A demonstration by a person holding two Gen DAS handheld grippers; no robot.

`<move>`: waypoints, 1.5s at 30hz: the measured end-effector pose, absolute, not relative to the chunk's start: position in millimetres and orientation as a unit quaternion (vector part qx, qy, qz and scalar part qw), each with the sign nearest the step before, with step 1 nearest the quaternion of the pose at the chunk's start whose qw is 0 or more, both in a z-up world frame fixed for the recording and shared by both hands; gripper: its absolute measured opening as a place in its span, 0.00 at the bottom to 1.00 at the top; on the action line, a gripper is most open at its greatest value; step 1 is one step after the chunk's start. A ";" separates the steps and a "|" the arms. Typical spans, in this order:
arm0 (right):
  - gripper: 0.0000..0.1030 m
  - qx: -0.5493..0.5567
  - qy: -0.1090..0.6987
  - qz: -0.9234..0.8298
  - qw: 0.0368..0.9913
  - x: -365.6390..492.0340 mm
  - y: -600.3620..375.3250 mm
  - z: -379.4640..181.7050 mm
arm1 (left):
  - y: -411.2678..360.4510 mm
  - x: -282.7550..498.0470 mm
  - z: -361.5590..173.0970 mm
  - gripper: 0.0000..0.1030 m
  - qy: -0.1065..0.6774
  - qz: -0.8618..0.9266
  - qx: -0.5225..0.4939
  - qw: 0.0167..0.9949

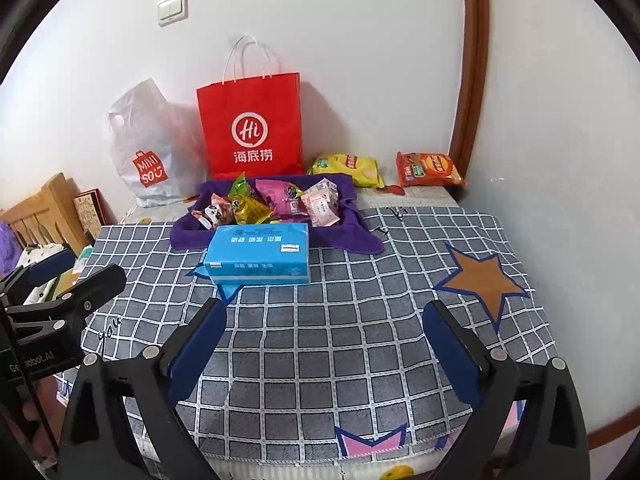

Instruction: Organize snacks

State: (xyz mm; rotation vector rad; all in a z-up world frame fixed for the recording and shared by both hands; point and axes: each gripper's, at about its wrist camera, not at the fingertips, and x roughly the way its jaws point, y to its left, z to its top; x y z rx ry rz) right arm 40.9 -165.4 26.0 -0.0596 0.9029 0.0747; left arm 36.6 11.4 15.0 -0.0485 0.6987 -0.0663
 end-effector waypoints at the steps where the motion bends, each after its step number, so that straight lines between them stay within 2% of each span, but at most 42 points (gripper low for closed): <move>1: 0.95 -0.025 0.435 0.038 0.899 39.1 -166.9 26.7 | 10.7 35.2 15.2 0.98 0.341 -0.031 -0.023 0.939; 45: 0.95 -0.024 0.424 0.044 0.904 27.3 -168.6 30.8 | 13.7 27.4 17.2 0.98 0.340 -0.029 -0.027 0.940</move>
